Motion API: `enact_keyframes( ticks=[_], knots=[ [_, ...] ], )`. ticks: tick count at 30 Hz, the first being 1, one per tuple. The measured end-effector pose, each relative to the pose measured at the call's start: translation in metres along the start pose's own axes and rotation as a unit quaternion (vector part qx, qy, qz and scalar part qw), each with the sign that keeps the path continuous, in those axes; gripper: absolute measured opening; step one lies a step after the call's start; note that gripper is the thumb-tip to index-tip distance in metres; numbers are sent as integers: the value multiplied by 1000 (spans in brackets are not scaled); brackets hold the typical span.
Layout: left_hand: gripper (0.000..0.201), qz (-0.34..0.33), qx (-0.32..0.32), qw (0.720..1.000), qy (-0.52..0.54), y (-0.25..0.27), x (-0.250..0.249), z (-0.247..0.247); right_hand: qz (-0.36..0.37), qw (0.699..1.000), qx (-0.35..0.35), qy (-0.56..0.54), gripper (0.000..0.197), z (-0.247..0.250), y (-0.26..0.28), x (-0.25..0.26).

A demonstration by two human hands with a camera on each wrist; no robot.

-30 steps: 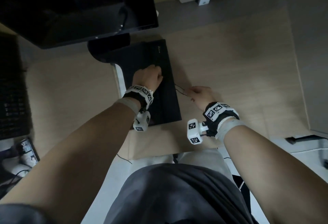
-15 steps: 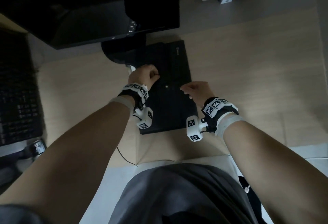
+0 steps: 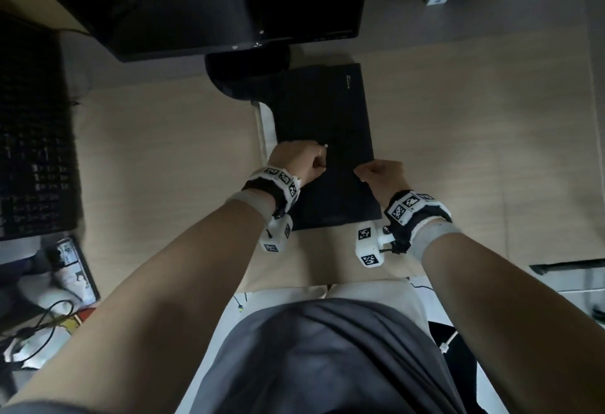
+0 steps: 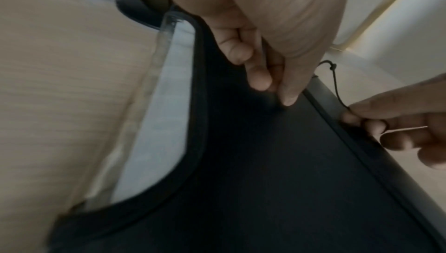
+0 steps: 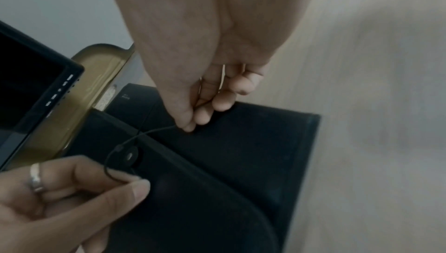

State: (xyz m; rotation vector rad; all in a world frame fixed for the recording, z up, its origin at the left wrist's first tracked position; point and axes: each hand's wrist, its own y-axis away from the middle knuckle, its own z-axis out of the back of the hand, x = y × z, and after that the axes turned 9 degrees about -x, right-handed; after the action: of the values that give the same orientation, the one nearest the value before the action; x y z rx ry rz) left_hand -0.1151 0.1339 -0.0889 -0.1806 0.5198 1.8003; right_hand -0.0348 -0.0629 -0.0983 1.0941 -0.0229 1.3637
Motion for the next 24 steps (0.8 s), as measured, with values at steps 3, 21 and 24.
enact_keyframes(
  ticks=[3,21,24],
  knots=[
    [15,-18,15,999,-32,-7,-17,-5,-4,1000,-12,-4,16,16,7,-12],
    [6,204,-34,973,102,-68,-14,22,73,990,66,-97,16,37,-36,30],
    [6,195,-25,973,124,-55,6,25,70,992,74,-77,13,20,-41,42]
  ],
)
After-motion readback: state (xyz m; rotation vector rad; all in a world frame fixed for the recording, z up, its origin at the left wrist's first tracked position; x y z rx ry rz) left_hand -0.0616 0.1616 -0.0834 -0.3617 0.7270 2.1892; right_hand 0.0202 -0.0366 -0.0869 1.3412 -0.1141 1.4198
